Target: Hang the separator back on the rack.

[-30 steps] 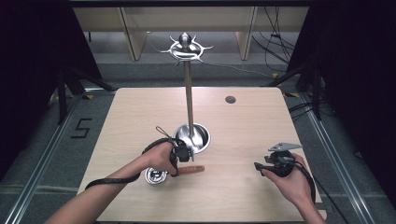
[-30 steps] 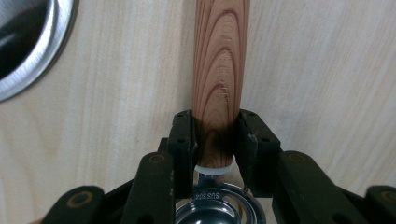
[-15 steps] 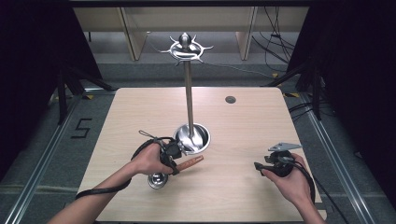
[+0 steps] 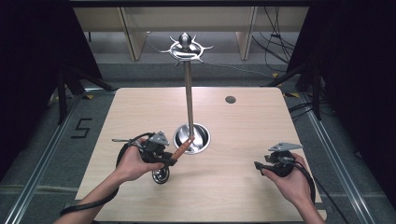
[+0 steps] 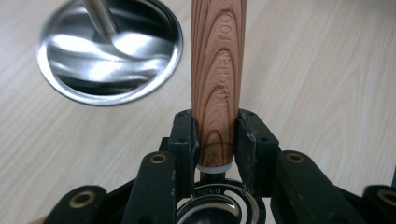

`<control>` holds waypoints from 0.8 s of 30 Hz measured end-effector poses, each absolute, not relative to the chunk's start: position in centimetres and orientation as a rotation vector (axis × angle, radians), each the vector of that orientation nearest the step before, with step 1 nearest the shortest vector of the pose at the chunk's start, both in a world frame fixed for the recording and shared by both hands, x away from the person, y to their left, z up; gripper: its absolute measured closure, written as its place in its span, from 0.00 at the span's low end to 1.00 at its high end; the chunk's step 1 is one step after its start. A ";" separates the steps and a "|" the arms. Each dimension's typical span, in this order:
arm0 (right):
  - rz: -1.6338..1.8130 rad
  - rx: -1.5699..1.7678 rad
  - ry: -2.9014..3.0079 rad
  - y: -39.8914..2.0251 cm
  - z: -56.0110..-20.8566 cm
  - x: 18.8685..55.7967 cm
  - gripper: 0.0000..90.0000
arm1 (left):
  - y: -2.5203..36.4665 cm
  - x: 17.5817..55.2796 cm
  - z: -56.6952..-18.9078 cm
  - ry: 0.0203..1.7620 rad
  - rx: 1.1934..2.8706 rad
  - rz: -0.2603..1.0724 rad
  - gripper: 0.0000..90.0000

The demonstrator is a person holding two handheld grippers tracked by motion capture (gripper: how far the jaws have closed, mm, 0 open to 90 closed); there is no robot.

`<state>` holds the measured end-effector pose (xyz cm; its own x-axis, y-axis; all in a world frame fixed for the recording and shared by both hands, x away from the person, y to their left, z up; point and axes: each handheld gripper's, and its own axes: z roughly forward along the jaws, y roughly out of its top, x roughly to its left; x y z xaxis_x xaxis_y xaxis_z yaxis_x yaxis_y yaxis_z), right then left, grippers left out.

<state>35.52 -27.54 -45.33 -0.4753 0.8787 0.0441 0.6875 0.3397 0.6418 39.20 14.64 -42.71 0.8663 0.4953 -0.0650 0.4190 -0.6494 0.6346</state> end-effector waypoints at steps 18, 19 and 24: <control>0.878 1.392 2.288 -27.7 -45.2 35.5 0.54 | 15.7 37.4 -41.7 0.811 1.960 0.221 0.77; 0.874 1.351 2.281 -27.9 -45.4 35.6 0.54 | 15.8 37.3 -41.7 0.812 1.949 0.212 0.77; 0.883 1.399 2.278 -27.8 -45.2 35.5 0.54 | 16.0 37.0 -41.1 0.810 1.917 0.232 0.77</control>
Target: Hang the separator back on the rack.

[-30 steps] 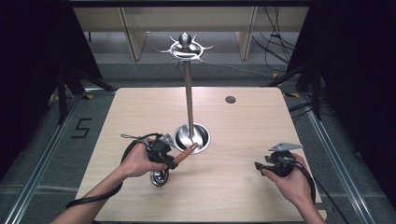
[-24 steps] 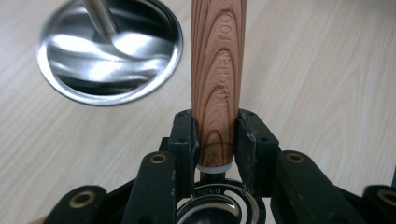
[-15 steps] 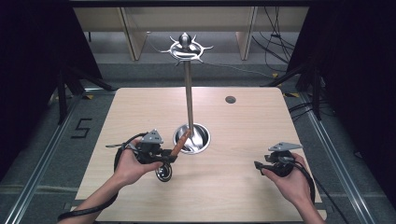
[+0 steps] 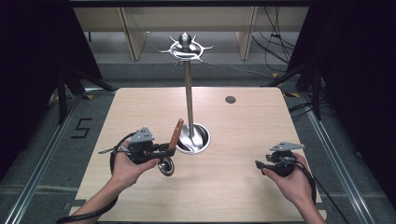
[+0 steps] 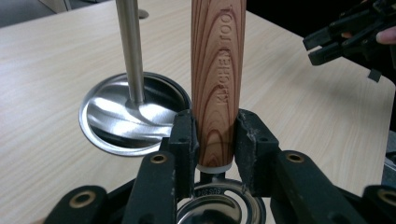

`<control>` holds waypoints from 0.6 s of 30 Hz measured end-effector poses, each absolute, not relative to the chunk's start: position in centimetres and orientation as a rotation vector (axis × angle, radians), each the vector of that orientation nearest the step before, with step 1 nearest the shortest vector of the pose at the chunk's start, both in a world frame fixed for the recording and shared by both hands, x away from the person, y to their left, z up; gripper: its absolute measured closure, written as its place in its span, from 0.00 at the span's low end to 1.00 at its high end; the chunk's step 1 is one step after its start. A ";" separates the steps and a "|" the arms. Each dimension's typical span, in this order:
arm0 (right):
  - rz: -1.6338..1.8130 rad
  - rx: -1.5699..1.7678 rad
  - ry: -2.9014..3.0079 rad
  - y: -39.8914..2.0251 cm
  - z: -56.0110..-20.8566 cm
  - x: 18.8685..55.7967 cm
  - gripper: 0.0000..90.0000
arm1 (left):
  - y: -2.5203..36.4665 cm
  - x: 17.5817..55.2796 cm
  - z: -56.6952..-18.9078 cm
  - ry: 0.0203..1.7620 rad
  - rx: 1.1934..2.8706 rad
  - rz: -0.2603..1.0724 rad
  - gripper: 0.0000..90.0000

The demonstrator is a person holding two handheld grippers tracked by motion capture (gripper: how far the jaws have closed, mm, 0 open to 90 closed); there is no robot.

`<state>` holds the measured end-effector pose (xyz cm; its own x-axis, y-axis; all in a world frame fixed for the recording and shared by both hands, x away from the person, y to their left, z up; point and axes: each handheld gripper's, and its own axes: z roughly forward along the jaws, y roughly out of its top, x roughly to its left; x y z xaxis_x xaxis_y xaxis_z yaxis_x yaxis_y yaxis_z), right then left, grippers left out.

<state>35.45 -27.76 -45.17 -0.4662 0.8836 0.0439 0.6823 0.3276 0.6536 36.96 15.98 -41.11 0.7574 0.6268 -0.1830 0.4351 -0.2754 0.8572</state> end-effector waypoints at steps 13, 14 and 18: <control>0.887 1.394 2.270 -27.9 -45.0 35.6 0.54 | 16.4 36.9 -39.9 0.800 1.841 0.282 0.77; 0.884 1.395 2.271 -27.9 -45.0 35.6 0.54 | 16.5 36.8 -39.6 0.801 1.834 0.290 0.77; 0.891 1.388 2.270 -27.9 -45.0 35.5 0.54 | 16.6 36.9 -39.4 0.804 1.811 0.298 0.77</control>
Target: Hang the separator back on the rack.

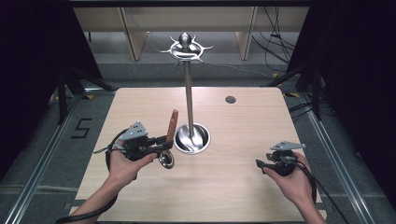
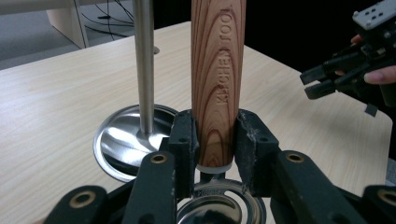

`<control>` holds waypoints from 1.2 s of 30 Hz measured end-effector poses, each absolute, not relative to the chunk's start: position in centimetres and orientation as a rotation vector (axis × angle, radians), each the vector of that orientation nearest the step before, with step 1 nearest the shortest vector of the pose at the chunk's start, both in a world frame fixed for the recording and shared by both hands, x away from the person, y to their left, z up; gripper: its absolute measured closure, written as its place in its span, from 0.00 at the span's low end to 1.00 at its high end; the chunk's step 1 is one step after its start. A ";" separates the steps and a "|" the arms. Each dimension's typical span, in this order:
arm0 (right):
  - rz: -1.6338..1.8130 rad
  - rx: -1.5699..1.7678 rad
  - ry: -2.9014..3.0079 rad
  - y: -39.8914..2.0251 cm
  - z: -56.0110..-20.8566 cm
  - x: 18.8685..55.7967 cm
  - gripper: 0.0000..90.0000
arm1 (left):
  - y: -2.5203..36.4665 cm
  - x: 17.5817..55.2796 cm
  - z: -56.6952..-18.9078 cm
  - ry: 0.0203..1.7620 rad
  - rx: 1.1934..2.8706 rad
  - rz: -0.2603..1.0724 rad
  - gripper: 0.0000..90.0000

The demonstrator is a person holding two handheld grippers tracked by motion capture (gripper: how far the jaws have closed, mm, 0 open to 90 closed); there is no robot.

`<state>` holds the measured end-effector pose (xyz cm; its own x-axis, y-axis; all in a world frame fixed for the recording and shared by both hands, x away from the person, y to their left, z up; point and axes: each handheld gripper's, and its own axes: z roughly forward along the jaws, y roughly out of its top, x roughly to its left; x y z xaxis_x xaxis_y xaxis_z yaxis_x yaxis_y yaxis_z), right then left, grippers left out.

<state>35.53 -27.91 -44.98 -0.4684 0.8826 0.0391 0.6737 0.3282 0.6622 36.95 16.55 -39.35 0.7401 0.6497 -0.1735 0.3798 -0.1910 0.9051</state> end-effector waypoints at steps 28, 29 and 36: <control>0.908 1.380 2.251 -28.3 -45.0 35.7 0.53 | 16.0 37.5 -33.9 0.758 1.668 0.463 0.77; 0.907 1.377 2.250 -28.3 -45.0 35.7 0.53 | 15.9 37.6 -33.7 0.756 1.665 0.464 0.77; 0.896 1.403 2.251 -28.1 -45.0 35.6 0.53 | 15.2 37.7 -32.9 0.742 1.637 0.484 0.77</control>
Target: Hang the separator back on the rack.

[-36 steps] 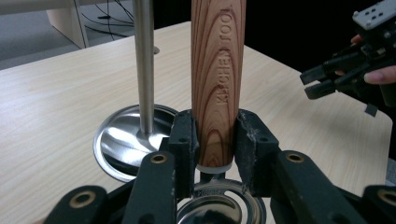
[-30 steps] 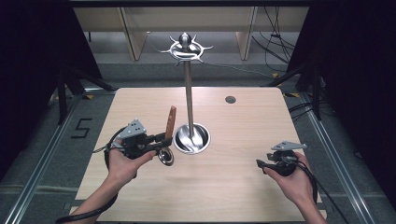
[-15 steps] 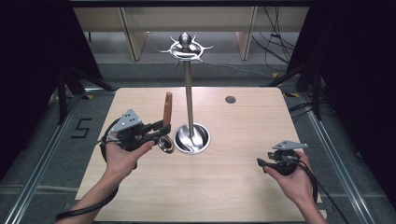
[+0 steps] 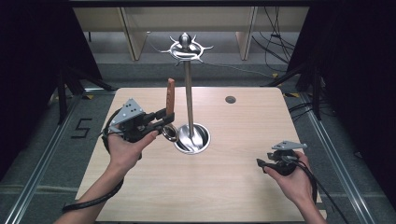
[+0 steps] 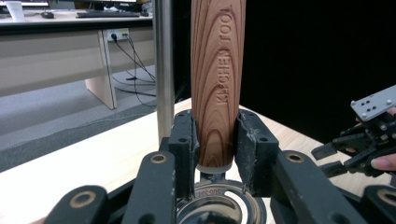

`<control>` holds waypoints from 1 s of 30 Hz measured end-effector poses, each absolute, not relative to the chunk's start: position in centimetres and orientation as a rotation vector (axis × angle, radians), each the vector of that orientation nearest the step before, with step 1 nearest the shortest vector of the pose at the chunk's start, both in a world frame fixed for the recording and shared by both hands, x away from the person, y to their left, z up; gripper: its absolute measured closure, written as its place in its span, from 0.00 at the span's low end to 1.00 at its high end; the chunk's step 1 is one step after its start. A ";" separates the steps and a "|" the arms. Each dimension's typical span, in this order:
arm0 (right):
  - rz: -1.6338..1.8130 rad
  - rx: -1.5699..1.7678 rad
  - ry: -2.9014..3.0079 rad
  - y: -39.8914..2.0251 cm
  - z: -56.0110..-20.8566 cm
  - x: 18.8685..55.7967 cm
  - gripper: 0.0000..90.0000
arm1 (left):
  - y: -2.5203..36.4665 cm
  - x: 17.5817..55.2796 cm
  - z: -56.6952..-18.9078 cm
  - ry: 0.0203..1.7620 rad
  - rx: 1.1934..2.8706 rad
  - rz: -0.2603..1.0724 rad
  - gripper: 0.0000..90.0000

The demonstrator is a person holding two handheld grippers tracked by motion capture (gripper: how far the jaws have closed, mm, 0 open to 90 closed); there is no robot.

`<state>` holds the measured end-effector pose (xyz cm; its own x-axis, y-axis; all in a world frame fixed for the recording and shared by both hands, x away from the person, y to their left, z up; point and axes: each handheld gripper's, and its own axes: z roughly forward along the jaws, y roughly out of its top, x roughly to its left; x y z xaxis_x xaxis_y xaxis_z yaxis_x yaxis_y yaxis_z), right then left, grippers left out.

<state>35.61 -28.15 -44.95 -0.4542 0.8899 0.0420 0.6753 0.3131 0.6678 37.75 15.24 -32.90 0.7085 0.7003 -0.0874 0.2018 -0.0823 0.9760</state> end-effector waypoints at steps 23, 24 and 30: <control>0.900 1.409 2.246 -28.1 -44.9 35.6 0.53 | 14.0 37.6 -31.8 0.730 1.539 0.529 0.77; 0.901 1.408 2.246 -28.1 -44.9 35.6 0.53 | 13.9 37.6 -31.6 0.727 1.537 0.532 0.77; 0.898 1.412 2.246 -28.1 -44.9 35.7 0.53 | 13.5 37.9 -31.3 0.723 1.528 0.536 0.77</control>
